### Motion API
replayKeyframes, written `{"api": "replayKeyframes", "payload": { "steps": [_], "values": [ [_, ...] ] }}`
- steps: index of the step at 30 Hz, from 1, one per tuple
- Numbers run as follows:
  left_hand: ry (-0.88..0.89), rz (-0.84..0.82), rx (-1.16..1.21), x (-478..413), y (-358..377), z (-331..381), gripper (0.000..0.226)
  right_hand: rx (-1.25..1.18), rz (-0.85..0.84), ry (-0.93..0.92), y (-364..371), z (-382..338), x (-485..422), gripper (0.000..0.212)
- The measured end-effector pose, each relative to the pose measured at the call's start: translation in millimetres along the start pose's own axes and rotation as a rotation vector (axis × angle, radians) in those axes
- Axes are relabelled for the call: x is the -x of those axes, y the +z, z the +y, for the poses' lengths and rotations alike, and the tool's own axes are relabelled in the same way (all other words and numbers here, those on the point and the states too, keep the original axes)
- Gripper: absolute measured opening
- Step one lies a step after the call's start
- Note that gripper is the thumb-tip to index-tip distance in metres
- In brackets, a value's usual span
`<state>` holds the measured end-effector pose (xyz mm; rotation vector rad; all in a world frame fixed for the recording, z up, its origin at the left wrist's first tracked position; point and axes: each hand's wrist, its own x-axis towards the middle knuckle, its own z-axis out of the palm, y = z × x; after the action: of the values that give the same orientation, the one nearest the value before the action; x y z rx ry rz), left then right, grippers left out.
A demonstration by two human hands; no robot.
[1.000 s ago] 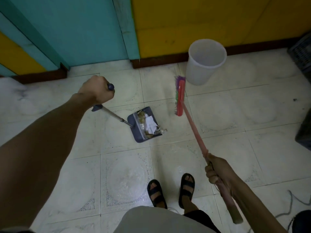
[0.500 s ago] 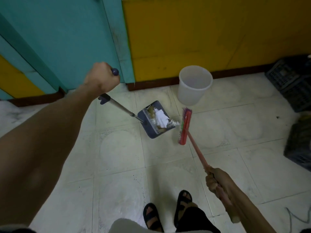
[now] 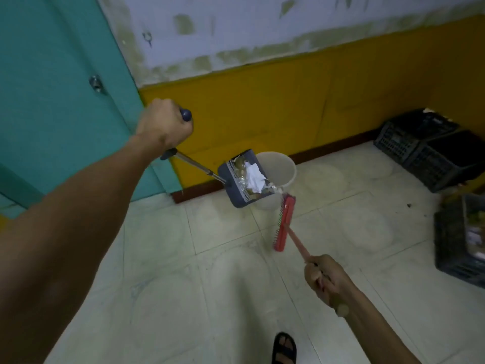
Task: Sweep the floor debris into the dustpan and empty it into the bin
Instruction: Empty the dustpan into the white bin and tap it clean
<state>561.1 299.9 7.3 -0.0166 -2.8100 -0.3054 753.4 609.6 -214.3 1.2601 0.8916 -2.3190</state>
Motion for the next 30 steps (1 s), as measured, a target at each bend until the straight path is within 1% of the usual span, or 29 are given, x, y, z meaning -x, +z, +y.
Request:
{"api": "replayKeyframes", "payload": {
  "steps": [7, 11, 16, 21, 27, 30],
  "values": [
    [0.088, 0.003, -0.069, -79.3, 36.6, 70.8, 0.044, 0.164, 0.055, -0.051, 31.6, -89.5, -21.9, 0.022],
    [0.147, -0.024, -0.133, -122.8, 75.3, 85.5, 0.043, 0.286, 0.046, -0.081, 51.2, -128.4, -41.5, 0.020],
    [0.212, -0.074, -0.197, -181.9, 118.2, 94.3, 0.038, 0.347, 0.043, -0.119, 91.9, -169.6, -68.0, 0.017],
    [0.462, -0.194, -0.350, -237.0, 154.7, 104.0, 0.025, 0.366, 0.060, -0.102, 138.4, -204.8, -92.3, 0.015],
    [0.841, -0.404, -0.613, -261.7, 191.6, 145.2, 0.024, 0.145, 0.025, 0.001, 156.9, -252.4, -106.7, 0.013],
    [1.006, -0.492, -0.669, -263.1, 202.3, 161.2, 0.023, 0.140, 0.028, 0.013, 164.4, -271.9, -117.3, 0.010]
  ]
}}
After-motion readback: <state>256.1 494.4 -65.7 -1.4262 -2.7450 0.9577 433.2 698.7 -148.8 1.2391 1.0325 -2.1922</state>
